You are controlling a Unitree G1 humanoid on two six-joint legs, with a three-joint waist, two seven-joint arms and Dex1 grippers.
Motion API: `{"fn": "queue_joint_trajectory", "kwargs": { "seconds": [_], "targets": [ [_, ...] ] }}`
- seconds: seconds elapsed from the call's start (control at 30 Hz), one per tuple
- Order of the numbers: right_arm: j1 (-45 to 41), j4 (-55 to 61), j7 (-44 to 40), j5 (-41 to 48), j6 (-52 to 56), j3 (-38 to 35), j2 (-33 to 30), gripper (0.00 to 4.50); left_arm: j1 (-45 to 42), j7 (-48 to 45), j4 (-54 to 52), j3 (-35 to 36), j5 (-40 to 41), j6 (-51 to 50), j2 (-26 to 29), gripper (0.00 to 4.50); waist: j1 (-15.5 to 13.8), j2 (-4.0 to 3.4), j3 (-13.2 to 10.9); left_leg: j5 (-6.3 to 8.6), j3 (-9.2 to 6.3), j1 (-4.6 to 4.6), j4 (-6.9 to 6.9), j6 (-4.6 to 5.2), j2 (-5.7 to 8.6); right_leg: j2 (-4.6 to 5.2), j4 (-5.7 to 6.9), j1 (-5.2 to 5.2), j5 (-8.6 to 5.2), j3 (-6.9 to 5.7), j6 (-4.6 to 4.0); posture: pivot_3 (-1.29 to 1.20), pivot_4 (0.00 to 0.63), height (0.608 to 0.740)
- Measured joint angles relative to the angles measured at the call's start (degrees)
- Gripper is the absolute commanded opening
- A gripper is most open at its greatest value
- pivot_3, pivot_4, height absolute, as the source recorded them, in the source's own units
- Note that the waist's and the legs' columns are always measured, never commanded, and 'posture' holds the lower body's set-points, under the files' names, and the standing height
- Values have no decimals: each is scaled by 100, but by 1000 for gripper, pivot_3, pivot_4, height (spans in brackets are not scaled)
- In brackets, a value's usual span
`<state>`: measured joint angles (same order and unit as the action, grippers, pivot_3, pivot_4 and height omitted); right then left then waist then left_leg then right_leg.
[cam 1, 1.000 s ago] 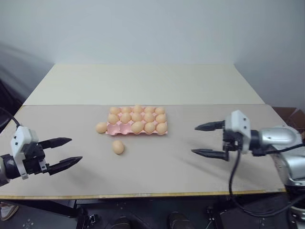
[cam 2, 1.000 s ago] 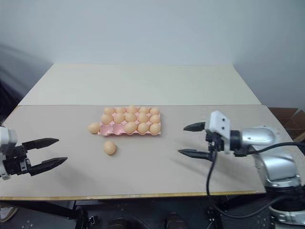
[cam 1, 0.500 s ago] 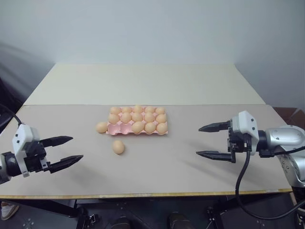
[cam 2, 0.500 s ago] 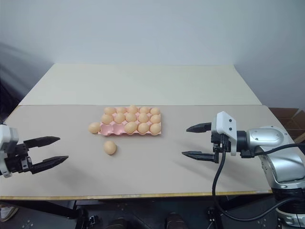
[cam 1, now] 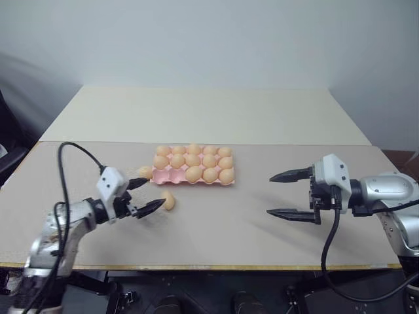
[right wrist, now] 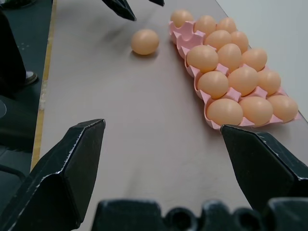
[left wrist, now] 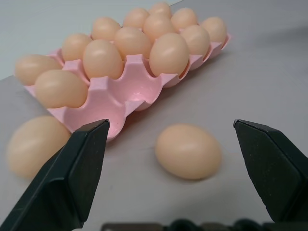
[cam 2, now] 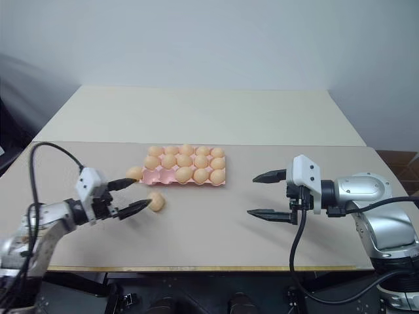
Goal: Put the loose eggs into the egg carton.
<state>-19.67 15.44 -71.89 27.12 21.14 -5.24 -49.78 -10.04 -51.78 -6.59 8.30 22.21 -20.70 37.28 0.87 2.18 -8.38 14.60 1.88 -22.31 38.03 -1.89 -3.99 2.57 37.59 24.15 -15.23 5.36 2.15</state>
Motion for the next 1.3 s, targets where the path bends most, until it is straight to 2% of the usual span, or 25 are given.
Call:
{"fn": "queue_joint_trajectory", "kwargs": {
  "seconds": [0.2,0.4,0.47,0.63,0.77,0.87,1.03,1.2,1.3],
  "targets": [
    [99,84,110,4,-3,-24,-5,4472,-9,259,438,-491,-456,276,-254,4500,0,0,0,0,-1,6,2,0,0,-1,8,-3,0,0,0,0,150,740],
    [125,140,219,8,-3,-33,-5,4500,-255,385,846,-645,-647,435,-408,2633,-16,0,0,0,-3,1,6,0,0,0,5,-2,0,-2,0,0,150,740],
    [137,161,232,10,-3,-36,-5,4500,-272,358,863,-659,-645,447,-407,2374,-10,0,0,0,-2,1,6,0,0,-1,6,-3,0,-2,0,0,150,740],
    [233,245,327,19,-2,-44,-5,4500,-182,176,776,-548,-539,428,-254,2350,4,0,0,0,-3,3,6,0,0,-1,9,-2,0,-1,0,0,150,740],
    [274,273,380,24,-2,-88,-14,4500,16,-396,270,-21,152,331,158,2350,0,0,0,0,-3,1,6,0,-1,0,8,0,0,-2,0,0,150,740],
    [271,281,415,25,-2,-90,-13,4500,-284,-394,139,260,390,302,220,2350,-54,0,0,0,-5,7,14,0,0,1,8,-12,0,-7,1,0,150,740],
    [197,284,450,26,-2,-80,-7,4500,-1028,-100,533,45,157,363,-5,2350,-74,0,0,0,-7,1,25,0,1,0,6,-14,3,-7,5,0,150,740],
    [151,285,455,24,-2,-65,-3,4500,-1714,287,1635,-555,-594,789,-439,2350,-80,0,0,0,-8,-3,29,0,2,-1,7,-12,3,-7,5,0,150,740],
    [166,325,470,27,-2,-69,-3,4500,-2048,488,2178,-738,-926,956,-562,3285,-59,0,0,0,-8,-6,29,1,2,-2,8,-8,3,-5,5,0,150,740]
  ]
}}
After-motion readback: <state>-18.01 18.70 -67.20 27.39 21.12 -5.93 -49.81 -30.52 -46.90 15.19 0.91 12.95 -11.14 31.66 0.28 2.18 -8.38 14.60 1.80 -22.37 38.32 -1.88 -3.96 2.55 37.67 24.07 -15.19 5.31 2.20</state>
